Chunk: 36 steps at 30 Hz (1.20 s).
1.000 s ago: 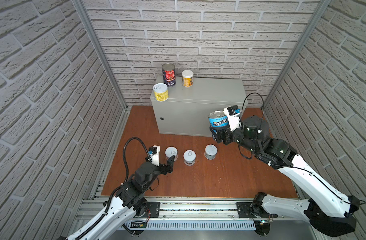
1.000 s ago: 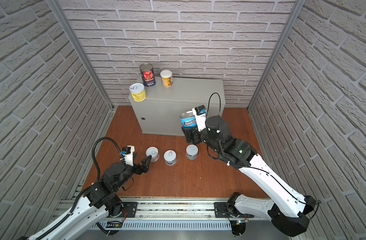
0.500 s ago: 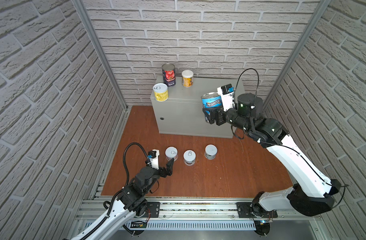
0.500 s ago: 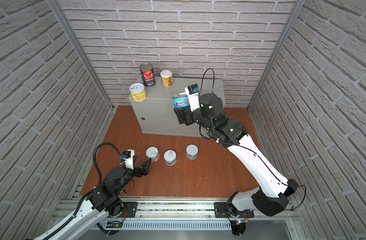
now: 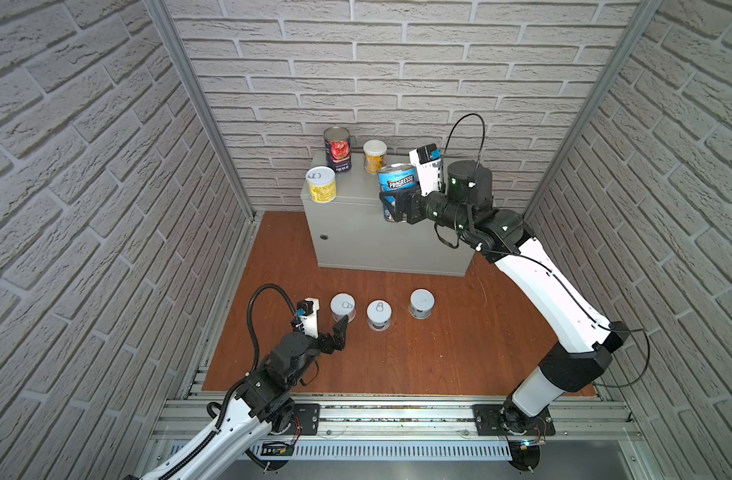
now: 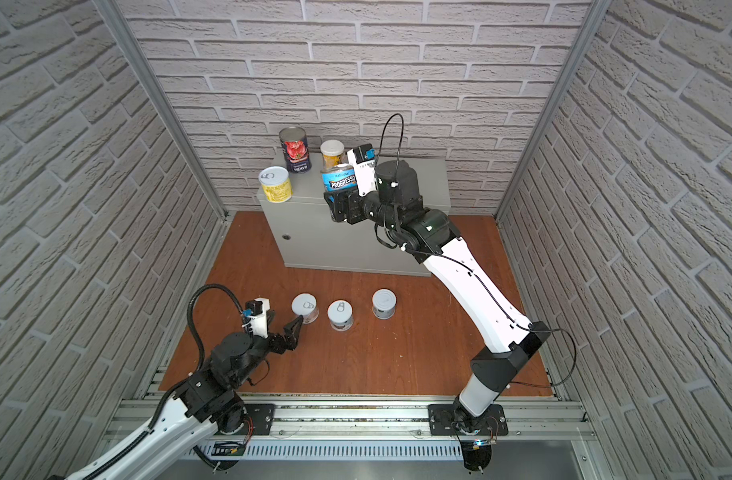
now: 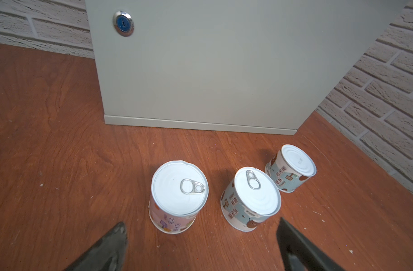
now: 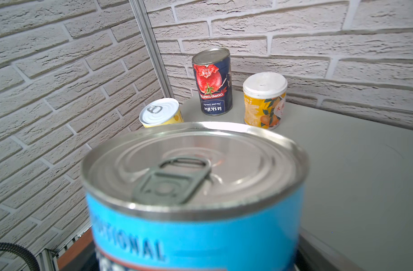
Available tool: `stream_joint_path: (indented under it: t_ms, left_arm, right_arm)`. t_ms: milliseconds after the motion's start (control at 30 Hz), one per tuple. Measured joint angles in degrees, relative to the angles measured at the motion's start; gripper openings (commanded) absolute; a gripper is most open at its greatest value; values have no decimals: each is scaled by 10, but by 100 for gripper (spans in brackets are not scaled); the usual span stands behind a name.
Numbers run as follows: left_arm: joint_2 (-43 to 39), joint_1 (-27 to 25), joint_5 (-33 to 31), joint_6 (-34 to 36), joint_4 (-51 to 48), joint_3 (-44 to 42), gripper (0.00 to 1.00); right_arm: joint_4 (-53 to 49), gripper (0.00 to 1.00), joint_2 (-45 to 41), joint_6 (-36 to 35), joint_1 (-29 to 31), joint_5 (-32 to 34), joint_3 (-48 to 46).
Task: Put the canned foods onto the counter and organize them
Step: 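Carry the blue can with the right gripper over the cabinet top, then lower the blue can onto the cabinet top beside the red can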
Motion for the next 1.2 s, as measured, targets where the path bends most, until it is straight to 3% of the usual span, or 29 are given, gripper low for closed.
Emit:
stream_joint_path:
  t_ms: [1200]
  left_arm:
    - [7,13,-38,10,-3,-3,99]
  right_arm:
    - [318,65,229,-10,-35,-46,63]
